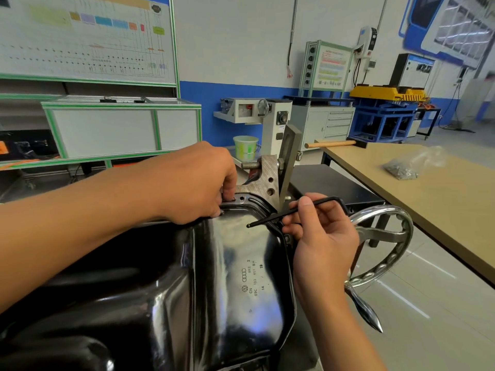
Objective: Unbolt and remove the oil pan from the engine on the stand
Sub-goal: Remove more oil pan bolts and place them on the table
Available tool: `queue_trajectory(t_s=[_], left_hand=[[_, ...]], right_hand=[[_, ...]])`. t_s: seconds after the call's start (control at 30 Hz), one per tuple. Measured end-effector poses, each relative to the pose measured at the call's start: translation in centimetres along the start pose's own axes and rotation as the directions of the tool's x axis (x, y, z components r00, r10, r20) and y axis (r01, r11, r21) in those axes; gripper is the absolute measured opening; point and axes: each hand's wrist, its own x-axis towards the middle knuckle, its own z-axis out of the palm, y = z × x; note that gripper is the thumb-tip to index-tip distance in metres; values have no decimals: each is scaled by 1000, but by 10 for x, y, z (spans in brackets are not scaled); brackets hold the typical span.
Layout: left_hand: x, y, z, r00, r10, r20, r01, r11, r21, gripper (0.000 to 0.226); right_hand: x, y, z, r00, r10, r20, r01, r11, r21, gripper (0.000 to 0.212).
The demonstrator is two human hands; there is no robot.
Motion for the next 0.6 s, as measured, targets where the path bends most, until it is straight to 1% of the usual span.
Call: queue_trajectory(t_s=[0.17,0.23,0.27,0.3,0.33,0.37,0.4,0.43,0.47,0.5,0.53,0.57,0.6], left_hand=[[0,3,1,994,58,95,-67,993,92,9],[-1,3,-1,987,97,127,-105,993,60,9],[-1,2,-2,983,113,142,-116,993,15,13],[-1,1,-2,980,129,153,-120,990,-69,16],[-1,3,-2,977,141,158,-108,973,-203,18],[-1,6,-1,976,149,157,-80,922,-378,19],[-1,11,-1,979,143,148,-35,824,-566,21],[2,17,0,984,116,135,21,680,-733,22],[6,24,0,986,89,138,75,502,-862,20],[12,33,0,986,77,150,118,315,-942,18],[20,43,1,985,80,156,141,165,-976,18],[29,52,2,984,91,155,149,77,-986,18],[40,63,4,982,112,153,149,40,-988,17]], right_hand=[[-1,0,-1,1000,-14,16,14,1000,-4,21],[-1,-1,-2,1000,-4,18,4,1000,0,23],[-1,-2,-4,1000,5,14,-5,1000,6,22],[0,-5,-6,1000,16,7,-16,1000,15,21],[3,-9,-8,1000,30,-7,-30,999,30,20],[6,-15,-11,999,47,-26,-45,997,58,20],[9,-21,-15,997,64,-49,-59,993,100,20],[12,-28,-20,994,82,-77,-69,986,153,19],[14,-35,-27,989,98,-108,-74,975,208,18],[16,-43,-35,984,112,-140,-73,963,260,16],[18,-50,-44,979,122,-165,-67,950,304,13],[19,-57,-51,975,128,-179,-63,941,332,10],[21,-64,-59,974,130,-185,-61,938,342,7]])
